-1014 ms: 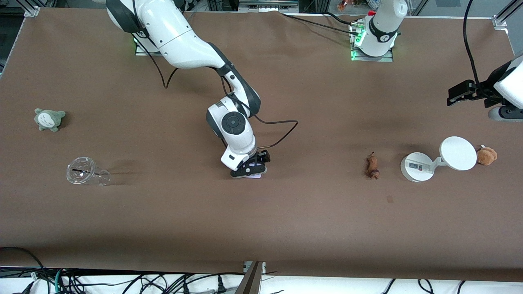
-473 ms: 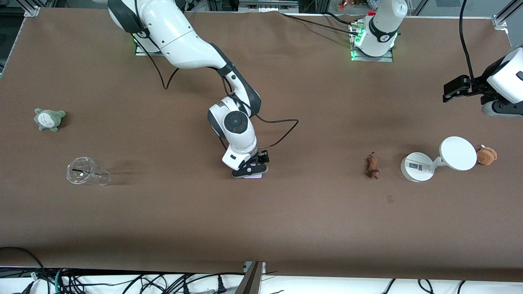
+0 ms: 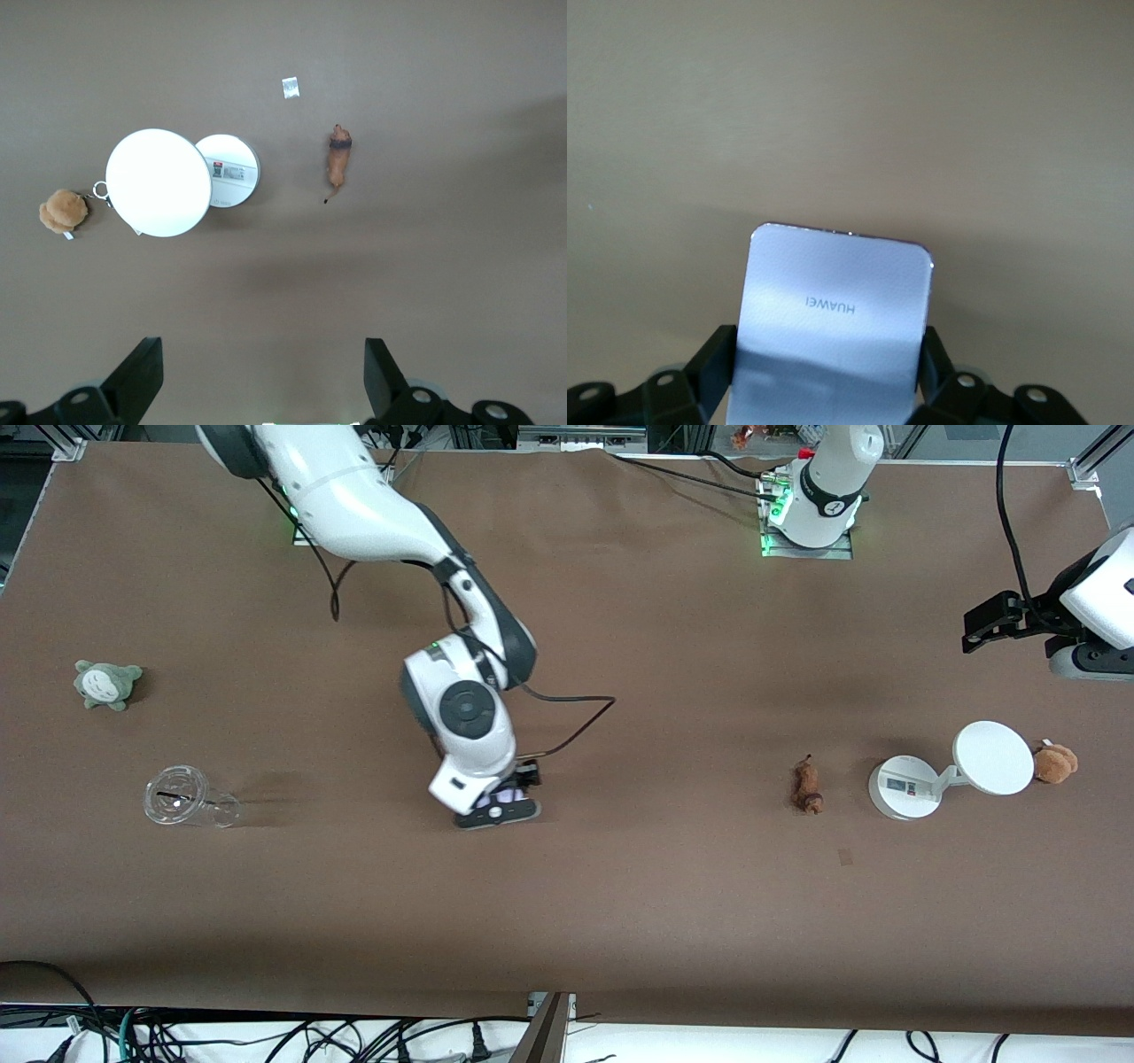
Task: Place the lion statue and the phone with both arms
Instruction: 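Carry the white phone with the right gripper toward the glass cup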
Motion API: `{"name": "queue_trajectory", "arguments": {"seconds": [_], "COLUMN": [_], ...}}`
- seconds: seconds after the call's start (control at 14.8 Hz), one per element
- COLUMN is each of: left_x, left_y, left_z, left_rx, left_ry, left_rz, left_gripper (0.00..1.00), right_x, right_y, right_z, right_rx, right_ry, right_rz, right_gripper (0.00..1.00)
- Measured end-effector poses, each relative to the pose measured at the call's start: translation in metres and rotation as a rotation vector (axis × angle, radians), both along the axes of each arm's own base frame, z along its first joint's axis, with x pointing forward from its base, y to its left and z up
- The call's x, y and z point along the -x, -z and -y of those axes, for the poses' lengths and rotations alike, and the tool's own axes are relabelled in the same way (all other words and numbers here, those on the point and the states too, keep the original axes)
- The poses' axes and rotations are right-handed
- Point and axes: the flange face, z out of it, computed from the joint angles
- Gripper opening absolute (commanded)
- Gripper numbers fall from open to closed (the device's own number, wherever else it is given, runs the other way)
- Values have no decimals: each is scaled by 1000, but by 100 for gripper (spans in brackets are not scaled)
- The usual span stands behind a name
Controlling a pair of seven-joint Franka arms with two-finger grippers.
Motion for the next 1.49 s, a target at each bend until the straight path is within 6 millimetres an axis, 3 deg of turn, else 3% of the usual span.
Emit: {"name": "queue_trajectory", "arguments": {"seconds": [0.2,0.41,0.68,1.08,1.22,1.49], "left_x": [-3,-6,-7,-7,-8,-8], "left_y": [-2,0,0,1,1,1], "left_z": [1,1,2,1,1,1], "left_rx": [0,0,0,0,0,0], "left_ry": [1,2,4,3,3,3], "left_rz": [19,25,26,26,26,25], "left_gripper": [100,100,100,100,100,100], "right_x": [-11,-24,-35,-40,-45,-52], "right_y": [-68,-91,-64,1,15,37], "right_z": [68,143,243,348,370,367], "right_rx": [40,53,60,5,-2,2], "right_ry": [-56,-87,-110,-52,-40,-48], "right_rz": [-100,-141,-201,-171,-148,-98], "right_gripper": [12,12,12,12,12,12]}}
